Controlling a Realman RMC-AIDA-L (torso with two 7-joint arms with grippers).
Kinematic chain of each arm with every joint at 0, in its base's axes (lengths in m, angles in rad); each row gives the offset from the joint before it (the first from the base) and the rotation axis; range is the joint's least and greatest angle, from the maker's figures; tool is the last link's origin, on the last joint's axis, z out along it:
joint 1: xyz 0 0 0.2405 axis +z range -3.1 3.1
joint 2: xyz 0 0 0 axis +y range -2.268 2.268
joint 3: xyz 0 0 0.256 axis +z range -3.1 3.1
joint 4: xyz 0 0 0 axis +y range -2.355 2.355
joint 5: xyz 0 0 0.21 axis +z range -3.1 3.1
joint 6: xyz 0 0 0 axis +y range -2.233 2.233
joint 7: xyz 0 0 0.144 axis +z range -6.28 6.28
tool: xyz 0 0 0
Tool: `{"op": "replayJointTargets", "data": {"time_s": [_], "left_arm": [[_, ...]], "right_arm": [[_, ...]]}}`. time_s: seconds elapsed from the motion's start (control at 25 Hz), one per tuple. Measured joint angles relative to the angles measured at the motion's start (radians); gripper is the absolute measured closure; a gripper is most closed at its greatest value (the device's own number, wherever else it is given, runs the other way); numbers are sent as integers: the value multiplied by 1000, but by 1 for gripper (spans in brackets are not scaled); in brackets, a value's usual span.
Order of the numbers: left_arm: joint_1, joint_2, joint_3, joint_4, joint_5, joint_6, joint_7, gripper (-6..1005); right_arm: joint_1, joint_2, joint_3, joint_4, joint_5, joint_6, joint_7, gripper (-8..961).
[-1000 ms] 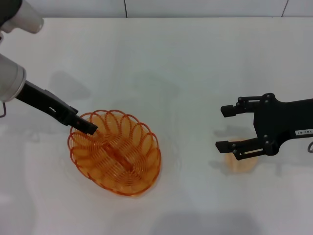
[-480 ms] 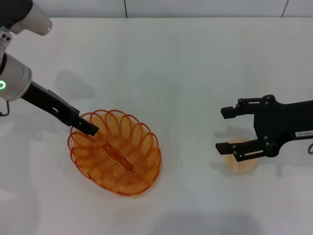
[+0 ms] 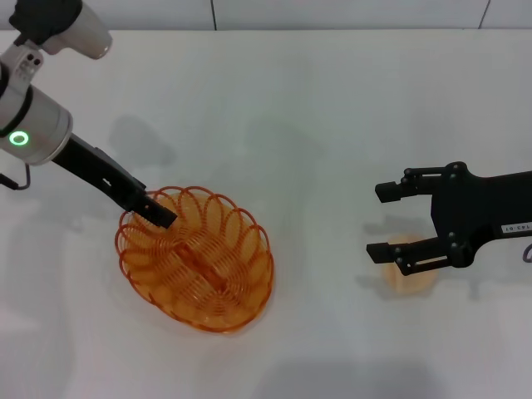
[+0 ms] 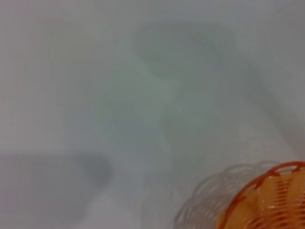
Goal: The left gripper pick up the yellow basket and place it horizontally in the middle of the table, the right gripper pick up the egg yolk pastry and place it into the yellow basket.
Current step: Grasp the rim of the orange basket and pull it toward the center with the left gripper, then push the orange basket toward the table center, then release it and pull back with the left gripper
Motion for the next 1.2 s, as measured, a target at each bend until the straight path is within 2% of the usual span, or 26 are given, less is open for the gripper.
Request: {"op": "replayJointTargets", "data": {"time_s": [0.52, 1.16, 1.2], "left_arm": [[-1, -11, 2, -30, 12, -46, -1, 254], [-9, -16, 4, -61, 12, -64, 11, 623], [-10, -16, 4, -61, 12, -64, 11, 622]], "right_arm": [[0, 0, 4, 0, 0, 0, 1, 140], [1, 0, 3, -1, 0, 0, 2, 140], [1, 0, 3, -1, 0, 0, 2, 140]]}}
